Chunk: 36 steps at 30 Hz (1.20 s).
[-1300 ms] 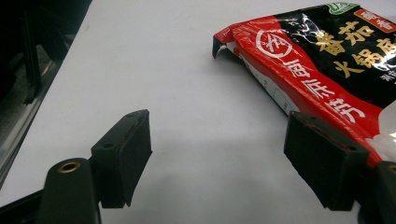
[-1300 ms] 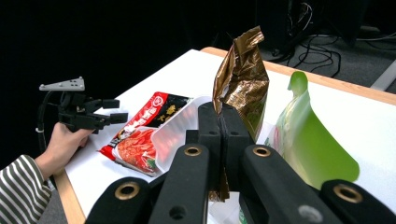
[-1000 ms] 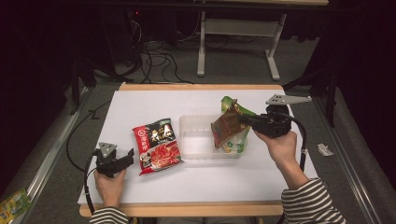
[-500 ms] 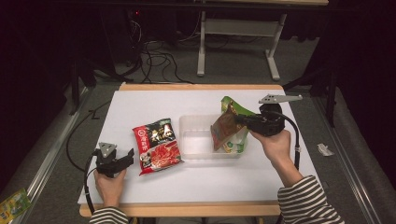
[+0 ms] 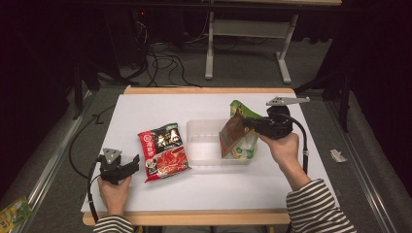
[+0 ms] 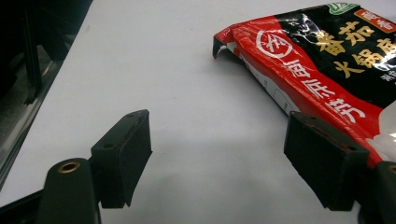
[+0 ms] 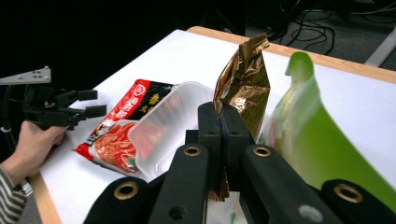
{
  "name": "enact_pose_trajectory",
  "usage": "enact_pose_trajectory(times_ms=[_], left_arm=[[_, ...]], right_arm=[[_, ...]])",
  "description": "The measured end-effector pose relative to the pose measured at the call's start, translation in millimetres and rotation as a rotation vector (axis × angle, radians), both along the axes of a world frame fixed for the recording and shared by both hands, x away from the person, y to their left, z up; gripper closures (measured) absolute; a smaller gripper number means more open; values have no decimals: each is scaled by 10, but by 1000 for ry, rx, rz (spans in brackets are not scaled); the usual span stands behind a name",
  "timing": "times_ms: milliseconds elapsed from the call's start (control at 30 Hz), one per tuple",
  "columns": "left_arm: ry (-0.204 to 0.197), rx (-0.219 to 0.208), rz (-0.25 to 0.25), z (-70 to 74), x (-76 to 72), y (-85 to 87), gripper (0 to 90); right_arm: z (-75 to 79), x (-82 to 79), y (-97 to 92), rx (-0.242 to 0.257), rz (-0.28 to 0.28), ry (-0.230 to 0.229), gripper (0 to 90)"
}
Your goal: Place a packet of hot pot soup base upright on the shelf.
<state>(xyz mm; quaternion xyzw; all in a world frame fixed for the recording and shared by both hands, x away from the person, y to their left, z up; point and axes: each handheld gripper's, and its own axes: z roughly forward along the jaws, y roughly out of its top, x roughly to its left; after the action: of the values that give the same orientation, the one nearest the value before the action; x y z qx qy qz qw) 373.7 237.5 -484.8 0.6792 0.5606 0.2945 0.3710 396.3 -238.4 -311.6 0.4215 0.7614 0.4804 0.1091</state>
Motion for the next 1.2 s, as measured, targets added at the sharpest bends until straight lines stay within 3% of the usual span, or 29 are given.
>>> enact_pose_trajectory(times_ms=[1200], left_arm=[[0,0,2,-1,2,0,238]], right_arm=[[-141,153,204,-90,-12,-18,900]])
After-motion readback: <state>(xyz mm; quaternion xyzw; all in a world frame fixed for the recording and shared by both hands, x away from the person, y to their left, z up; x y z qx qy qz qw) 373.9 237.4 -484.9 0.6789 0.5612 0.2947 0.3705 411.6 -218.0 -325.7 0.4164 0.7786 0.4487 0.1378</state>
